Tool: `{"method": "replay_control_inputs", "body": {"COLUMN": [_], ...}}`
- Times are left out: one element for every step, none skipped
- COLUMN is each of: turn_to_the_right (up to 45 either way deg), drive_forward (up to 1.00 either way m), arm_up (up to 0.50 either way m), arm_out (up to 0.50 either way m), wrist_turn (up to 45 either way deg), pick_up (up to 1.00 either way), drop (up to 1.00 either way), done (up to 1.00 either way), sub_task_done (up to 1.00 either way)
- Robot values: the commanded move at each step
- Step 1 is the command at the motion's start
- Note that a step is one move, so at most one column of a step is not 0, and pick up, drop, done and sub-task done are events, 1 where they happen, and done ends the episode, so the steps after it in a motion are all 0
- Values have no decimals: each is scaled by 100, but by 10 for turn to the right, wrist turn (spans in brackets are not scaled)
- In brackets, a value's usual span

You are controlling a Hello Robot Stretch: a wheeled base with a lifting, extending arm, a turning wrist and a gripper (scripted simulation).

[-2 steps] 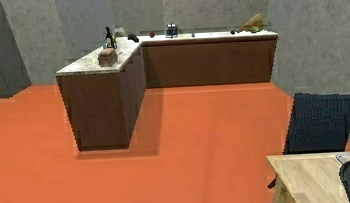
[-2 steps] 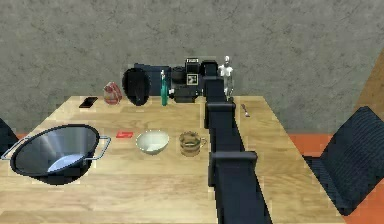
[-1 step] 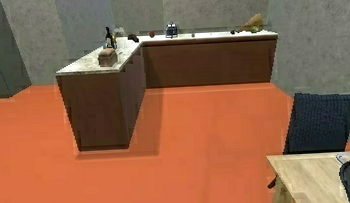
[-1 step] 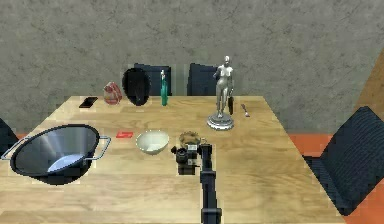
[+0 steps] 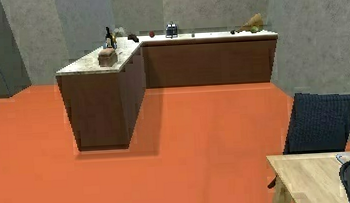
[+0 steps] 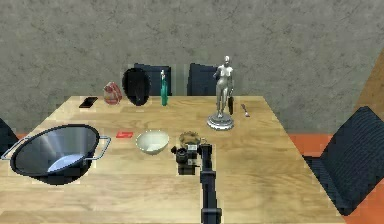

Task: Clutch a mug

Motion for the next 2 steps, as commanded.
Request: {"method": "replay_control_inputs", "body": {"turn_to_the_right": [0,0], "drive_forward": [0,0], "arm_up": [10,0], "arm_out": [0,0], "wrist_turn": [0,0], "pick_up": [0,0], "drop": [0,0], "done": [0,100], "sub_task_done": [0,0]}}
